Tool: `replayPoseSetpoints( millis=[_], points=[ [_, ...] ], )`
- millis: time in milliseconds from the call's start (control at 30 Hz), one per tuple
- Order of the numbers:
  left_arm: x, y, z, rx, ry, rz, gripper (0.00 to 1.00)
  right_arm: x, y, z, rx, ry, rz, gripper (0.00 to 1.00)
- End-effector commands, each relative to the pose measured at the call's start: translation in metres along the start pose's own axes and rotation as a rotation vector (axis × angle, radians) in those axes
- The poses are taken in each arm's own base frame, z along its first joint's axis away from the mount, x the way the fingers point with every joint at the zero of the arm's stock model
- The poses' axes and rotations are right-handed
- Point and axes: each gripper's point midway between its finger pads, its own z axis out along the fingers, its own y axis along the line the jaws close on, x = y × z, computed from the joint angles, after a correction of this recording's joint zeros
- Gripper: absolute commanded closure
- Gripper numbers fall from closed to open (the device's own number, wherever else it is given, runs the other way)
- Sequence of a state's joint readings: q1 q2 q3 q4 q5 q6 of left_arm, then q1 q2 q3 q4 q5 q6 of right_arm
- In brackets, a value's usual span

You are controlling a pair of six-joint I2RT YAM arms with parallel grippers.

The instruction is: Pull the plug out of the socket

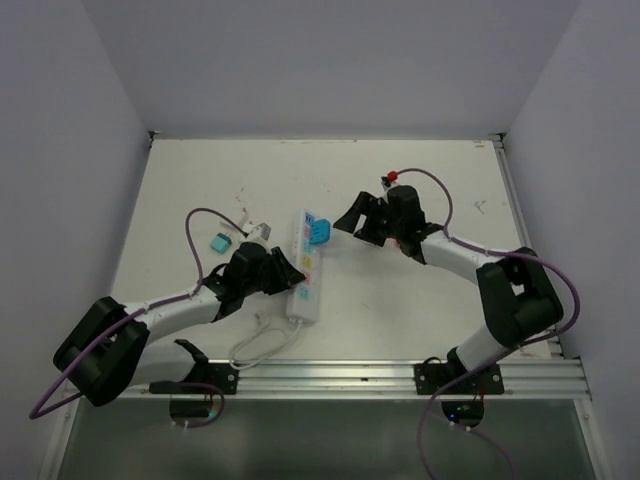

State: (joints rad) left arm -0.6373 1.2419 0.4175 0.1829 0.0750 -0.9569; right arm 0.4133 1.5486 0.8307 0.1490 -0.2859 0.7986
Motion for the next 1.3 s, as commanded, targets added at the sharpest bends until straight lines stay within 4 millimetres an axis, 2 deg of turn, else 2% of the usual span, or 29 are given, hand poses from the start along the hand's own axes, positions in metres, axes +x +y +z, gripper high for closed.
replayPoseSetpoints(
  millis=[0,200,333,500,633,733,800,833,867,933,1133,1267],
  points=[
    [0.014,0.015,-0.001,-0.061,0.057,0.054,1.0,-0.004,0.035,0.018,-0.097,0.004,0.007,0.2],
    [0.014,0.016,-0.001,-0.069,0.055,0.053,1.0,0.015,0.059,0.038,-0.143,0.053,-0.014,0.25],
    [0.013,0.017,-0.001,-0.076,0.048,0.05,1.0,0.023,0.063,0.05,-0.145,0.082,-0.013,0.28],
    [0.013,0.019,-0.001,-0.083,0.042,0.047,1.0,0.031,0.055,0.06,-0.123,0.099,-0.008,0.36],
    [0.013,0.021,-0.002,-0.094,0.038,0.047,1.0,0.034,0.051,0.063,-0.117,0.108,-0.01,0.53],
    [0.013,0.024,-0.002,-0.107,0.033,0.044,1.0,0.035,0.05,0.063,-0.112,0.11,-0.015,0.71],
    [0.014,0.029,-0.003,-0.123,0.031,0.037,1.0,0.034,0.048,0.062,-0.102,0.106,-0.024,0.79],
    [0.017,0.034,-0.003,-0.136,0.036,0.031,1.0,0.034,0.046,0.061,-0.096,0.108,-0.023,0.87],
    [0.018,0.035,-0.004,-0.139,0.037,0.018,1.0,0.035,0.045,0.061,-0.093,0.109,-0.026,0.91],
    [0.018,0.046,-0.004,-0.181,0.014,0.007,1.0,0.033,0.043,0.057,-0.088,0.101,-0.029,1.0],
    [0.017,0.069,-0.01,-0.272,-0.039,-0.044,1.0,0.025,0.039,0.045,-0.086,0.075,-0.002,1.0],
    [0.017,0.077,-0.013,-0.304,-0.062,-0.079,1.0,0.019,0.034,0.037,-0.095,0.061,0.027,1.0]
  ],
)
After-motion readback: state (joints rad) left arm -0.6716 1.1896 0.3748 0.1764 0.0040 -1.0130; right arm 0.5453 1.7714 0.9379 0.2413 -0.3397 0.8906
